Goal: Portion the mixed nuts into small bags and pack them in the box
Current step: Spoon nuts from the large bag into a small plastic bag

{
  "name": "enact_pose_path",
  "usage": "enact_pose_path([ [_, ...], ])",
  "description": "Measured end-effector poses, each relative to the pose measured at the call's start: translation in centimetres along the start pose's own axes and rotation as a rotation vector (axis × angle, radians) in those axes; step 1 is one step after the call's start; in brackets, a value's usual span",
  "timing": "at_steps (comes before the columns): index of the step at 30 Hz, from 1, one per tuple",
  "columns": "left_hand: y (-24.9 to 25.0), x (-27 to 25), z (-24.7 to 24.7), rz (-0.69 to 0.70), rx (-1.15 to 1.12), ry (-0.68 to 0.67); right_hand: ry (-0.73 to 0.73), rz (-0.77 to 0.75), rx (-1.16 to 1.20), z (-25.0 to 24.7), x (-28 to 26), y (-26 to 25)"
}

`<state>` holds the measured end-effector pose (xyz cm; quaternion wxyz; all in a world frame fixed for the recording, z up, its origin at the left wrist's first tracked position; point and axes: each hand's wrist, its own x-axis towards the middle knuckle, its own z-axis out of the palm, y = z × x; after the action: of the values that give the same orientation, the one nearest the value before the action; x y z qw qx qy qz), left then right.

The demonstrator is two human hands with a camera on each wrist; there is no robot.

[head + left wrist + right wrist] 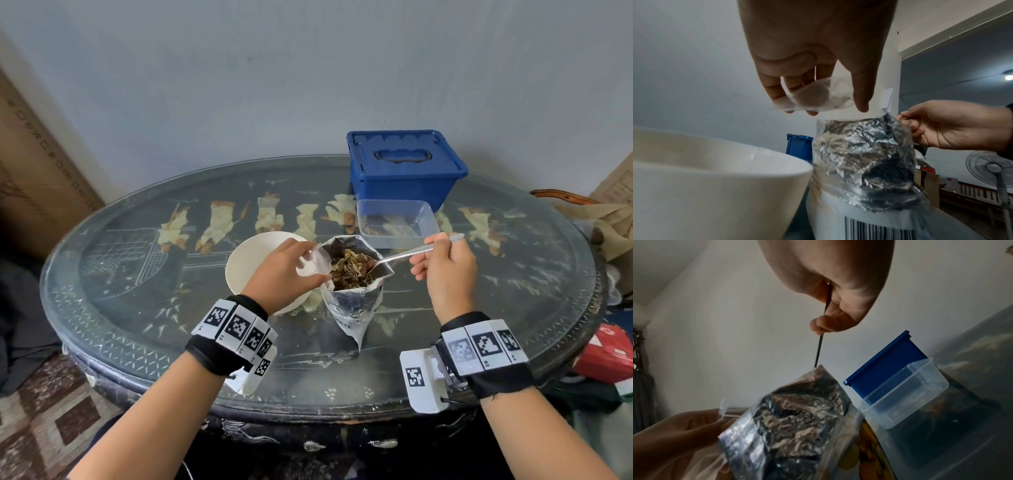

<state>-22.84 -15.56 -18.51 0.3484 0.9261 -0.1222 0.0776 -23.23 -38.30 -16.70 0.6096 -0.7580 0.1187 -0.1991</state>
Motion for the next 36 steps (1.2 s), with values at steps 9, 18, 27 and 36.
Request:
enact_pose_path([
  [9,0.9,1.0,-0.5,-0.017,0.142,-0.126,0.006,-0.017,0.065,-0.6,0.5,-0.8],
  [18,2.0,1.8,-0.7,0.007,0.182,-0.213,0.007,-0.042,0.094,-0.5,1.0,-1.6],
  [27,2.8,2.5,-0.2,0.007,0.183,-0.284,-0.032,-0.038,0.084,-0.5,0.9,-1.1],
  [36,3.2,2.6,0.5,0.011,0.251,-0.289,-0.101,-0.032,0.079,0.0,0.8,-1.0],
])
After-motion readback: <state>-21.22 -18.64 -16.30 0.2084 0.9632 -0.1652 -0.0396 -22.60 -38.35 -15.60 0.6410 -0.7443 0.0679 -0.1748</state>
